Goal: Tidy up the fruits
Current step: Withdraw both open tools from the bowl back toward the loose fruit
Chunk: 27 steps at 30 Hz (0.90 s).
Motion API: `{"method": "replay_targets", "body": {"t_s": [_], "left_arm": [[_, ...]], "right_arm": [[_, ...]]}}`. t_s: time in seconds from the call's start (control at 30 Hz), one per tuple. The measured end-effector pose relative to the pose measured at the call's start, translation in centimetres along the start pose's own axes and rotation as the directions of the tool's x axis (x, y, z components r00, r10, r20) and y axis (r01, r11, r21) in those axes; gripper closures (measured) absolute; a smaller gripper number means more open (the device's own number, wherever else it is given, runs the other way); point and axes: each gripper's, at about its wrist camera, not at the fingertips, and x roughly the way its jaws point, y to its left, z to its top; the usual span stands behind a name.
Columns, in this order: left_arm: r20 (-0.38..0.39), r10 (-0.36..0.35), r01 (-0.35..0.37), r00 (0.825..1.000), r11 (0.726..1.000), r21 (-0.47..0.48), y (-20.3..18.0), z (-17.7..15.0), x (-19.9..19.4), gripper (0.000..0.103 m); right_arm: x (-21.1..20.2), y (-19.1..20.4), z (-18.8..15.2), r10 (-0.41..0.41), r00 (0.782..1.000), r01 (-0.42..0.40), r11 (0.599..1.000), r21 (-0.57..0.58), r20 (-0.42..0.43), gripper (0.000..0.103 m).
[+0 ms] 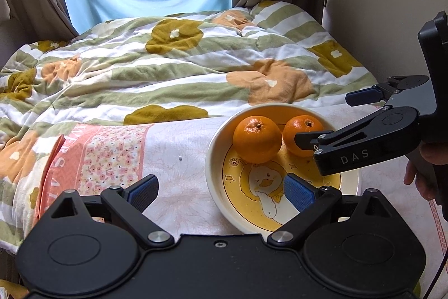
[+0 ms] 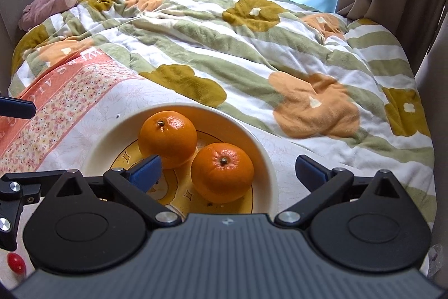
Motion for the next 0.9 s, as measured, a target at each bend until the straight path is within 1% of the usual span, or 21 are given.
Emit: {"method": "replay_targets", "body": {"t_s": [0.13, 0.27, 0.47, 0.57, 0.67, 0.8, 0.9], "left_arm": [[0.041, 0.002, -0.002, 0.999, 1.000, 0.003, 0.2, 0.1, -1.8, 0.005], [0.086, 0.000, 0.001, 0.996, 1.000, -0.010, 0.6, 0.1, -4.4, 0.005], [0.131, -0.004, 0.005, 0.991, 1.000, -0.009, 1.2, -0.2, -8.5, 0.005], [0.161, 0.000, 0.000, 0.987, 1.000, -0.002, 1.5, -0.7, -10.8, 0.005], [0.191, 0.005, -0.007, 0.982, 1.000, 0.013, 1.8, -1.5, -12.6, 0.005], [0.217, -0.027, 0.028, 0.976, 1.000, -0.004, 2.5, -2.8, -14.5, 0.005], [0.225, -0.034, 0.034, 0.974, 0.999, 0.002, 2.6, -3.9, -15.7, 0.005]], "right_arm": [[-2.3, 0.2, 0.1, 0.006, 1.000, -0.006, 1.000, 0.030, 0.014, 0.000], [-5.5, 0.6, 0.2, -0.011, 0.999, 0.009, 0.998, 0.062, 0.031, 0.000], [-11.0, 1.7, -0.4, -0.070, 0.996, 0.062, 0.988, 0.144, 0.049, 0.000], [-13.8, 2.4, -1.0, -0.093, 0.994, 0.079, 0.978, 0.194, 0.063, 0.000], [-16.3, 3.4, -1.8, -0.133, 0.989, 0.113, 0.966, 0.232, 0.070, 0.000], [-19.4, 4.8, -3.3, -0.174, 0.982, 0.146, 0.948, 0.284, 0.077, 0.000], [-21.3, 6.0, -4.7, -0.202, 0.976, 0.170, 0.936, 0.307, 0.076, 0.000]]}}
